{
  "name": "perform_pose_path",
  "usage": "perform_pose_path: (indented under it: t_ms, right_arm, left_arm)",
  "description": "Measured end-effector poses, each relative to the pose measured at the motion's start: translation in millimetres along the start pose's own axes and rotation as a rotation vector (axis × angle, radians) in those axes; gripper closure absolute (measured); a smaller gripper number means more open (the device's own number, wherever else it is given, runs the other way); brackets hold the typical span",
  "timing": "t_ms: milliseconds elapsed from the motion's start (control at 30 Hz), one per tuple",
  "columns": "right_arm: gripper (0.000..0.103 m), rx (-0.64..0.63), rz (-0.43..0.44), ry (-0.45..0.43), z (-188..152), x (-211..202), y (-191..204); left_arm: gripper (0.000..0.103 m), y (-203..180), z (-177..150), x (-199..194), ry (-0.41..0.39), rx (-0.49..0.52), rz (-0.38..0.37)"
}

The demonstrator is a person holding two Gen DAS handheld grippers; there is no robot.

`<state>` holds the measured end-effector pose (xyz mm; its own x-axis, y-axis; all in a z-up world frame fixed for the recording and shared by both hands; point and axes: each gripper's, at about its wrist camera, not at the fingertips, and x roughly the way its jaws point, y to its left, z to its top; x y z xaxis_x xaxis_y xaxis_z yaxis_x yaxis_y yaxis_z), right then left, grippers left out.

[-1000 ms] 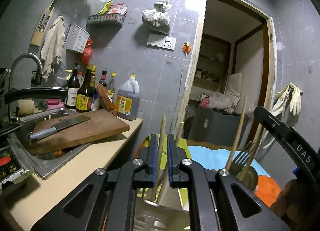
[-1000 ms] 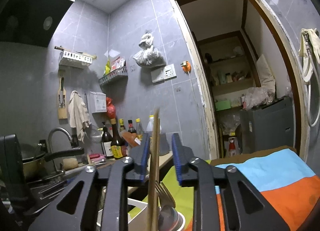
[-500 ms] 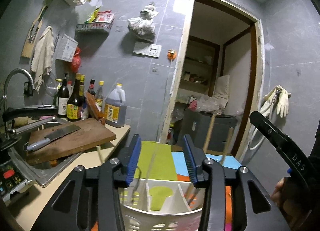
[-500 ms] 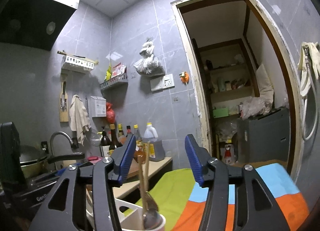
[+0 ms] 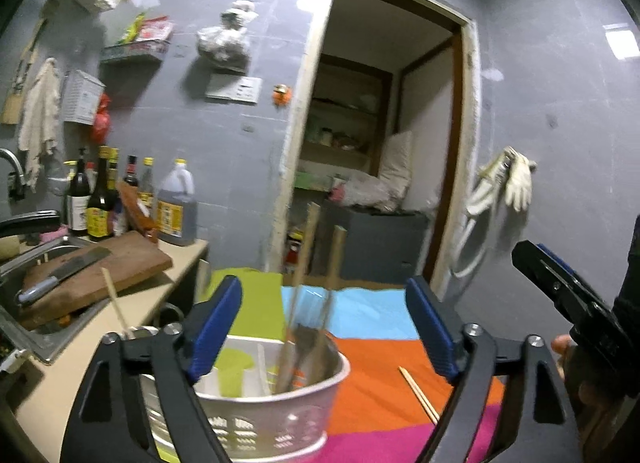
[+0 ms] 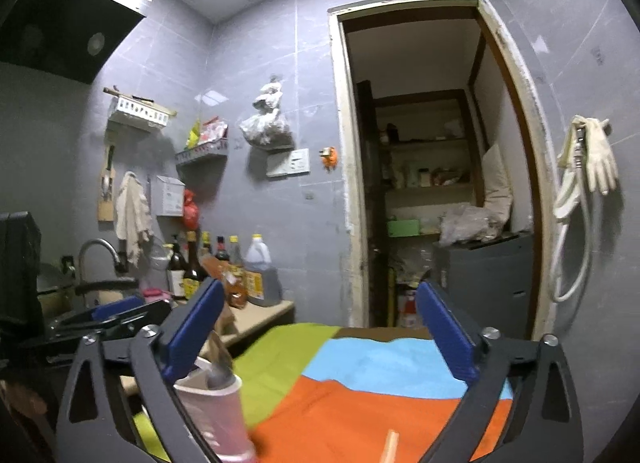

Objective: Organize utensils
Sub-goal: 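Move both tools down toward the last two chopsticks on the cloth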

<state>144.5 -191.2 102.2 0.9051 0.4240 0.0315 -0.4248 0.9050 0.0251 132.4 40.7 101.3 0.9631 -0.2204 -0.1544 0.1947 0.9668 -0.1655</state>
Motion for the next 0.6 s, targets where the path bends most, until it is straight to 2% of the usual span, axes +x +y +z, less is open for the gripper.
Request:
perform_pose_path:
  t_ms: [133, 333, 600]
  right_arm:
    - [0.0, -0.015, -0.044, 0.033, -4.8, -10.3, -15.9]
    - [0.0, -0.005, -0.096, 0.12, -21.5, -17.9, -39.3]
    - [0.0, 0.028, -0.149, 0.29, -54.5, -11.9, -60.4]
  left_arm:
    - [0.009, -20.9, -13.4, 5.1, 0.032, 0.038, -0.034]
    - [0.009, -43.3, -36.5, 16.8, 0.112, 0.052, -0.054]
    - [0.009, -56.2, -66.4, 32.0, 0.233, 0.044, -0.022]
